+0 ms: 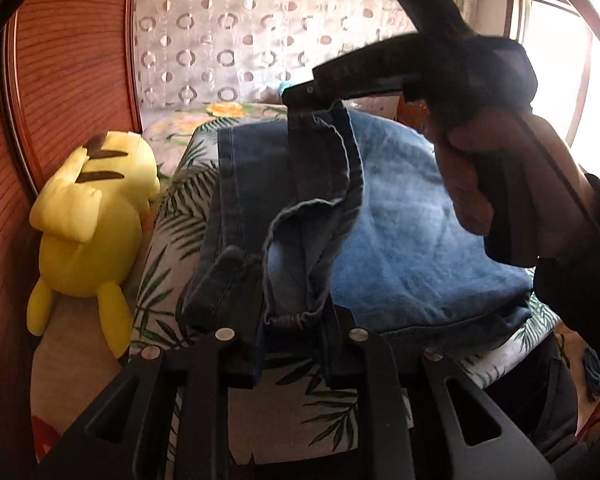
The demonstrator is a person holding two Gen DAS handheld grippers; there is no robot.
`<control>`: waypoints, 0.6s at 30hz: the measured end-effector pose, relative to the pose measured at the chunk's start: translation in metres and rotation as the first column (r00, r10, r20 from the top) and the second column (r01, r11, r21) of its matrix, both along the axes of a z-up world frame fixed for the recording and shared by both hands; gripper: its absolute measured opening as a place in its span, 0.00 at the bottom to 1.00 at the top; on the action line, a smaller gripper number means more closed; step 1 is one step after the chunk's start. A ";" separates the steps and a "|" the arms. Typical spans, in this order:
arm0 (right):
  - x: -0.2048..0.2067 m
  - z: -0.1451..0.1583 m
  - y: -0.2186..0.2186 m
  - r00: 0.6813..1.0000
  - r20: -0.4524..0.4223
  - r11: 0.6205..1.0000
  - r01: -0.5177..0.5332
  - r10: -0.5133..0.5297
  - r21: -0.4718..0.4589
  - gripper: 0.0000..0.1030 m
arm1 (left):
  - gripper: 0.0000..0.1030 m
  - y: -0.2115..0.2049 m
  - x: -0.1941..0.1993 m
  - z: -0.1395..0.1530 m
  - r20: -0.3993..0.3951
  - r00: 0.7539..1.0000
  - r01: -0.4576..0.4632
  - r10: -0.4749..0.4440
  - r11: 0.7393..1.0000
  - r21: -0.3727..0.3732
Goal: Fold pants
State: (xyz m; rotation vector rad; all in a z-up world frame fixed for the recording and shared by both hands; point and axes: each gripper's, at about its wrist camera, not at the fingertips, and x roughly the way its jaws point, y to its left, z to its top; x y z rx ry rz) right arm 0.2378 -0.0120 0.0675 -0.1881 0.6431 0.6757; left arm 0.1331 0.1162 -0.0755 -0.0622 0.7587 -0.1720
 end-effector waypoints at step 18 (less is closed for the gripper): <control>-0.004 0.005 -0.064 0.998 0.011 0.992 0.054 -0.055 0.111 0.29 | 0.30 0.017 -0.012 0.002 -0.012 0.998 -0.057 0.057 0.997 -0.060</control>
